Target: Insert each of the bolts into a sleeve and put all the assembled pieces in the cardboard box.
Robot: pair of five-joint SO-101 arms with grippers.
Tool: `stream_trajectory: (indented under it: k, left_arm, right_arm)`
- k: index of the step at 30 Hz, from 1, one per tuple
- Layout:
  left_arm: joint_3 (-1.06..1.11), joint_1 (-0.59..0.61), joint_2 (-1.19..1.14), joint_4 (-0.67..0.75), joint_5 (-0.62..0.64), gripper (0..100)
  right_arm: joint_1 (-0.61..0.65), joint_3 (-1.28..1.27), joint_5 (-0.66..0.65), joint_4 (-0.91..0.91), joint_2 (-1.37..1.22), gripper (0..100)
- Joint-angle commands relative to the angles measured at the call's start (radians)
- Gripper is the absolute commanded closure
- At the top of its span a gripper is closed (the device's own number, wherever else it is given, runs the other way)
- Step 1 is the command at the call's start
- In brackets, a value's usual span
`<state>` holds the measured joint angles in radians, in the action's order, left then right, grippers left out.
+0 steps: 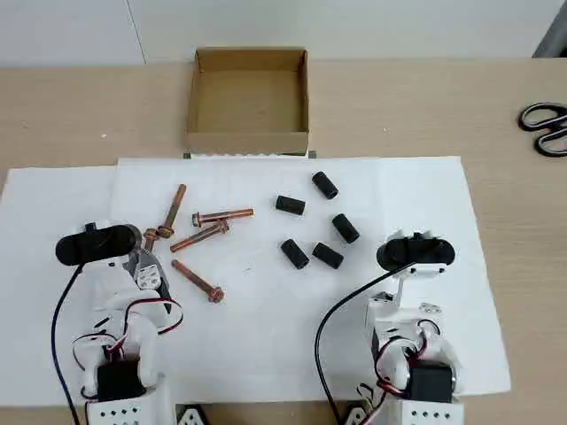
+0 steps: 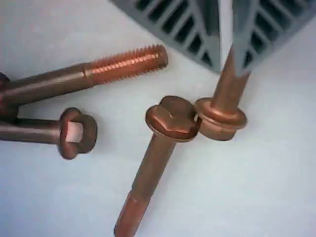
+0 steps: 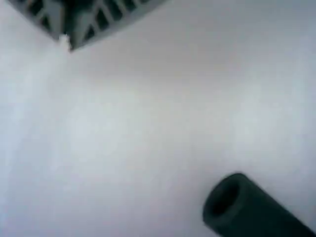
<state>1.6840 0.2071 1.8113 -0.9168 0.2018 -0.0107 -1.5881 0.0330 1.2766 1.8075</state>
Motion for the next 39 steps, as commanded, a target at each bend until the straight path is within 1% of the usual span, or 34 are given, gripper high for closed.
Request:
stream_trajectory:
  k: [1, 37, 39]
  left_arm:
    - [-0.004, 0.008, 0.008, 0.026, 0.0, 99]
    - [-0.004, 0.008, 0.008, 0.026, 0.0, 99]
    - [-0.004, 0.008, 0.008, 0.026, 0.0, 99]
  right_arm:
    - [-0.002, 0.005, -0.011, -0.019, 0.007, 99.5]
    - [-0.002, 0.005, -0.011, -0.019, 0.007, 99.5]
    - [0.012, 0.005, -0.011, -0.019, 0.007, 99.5]
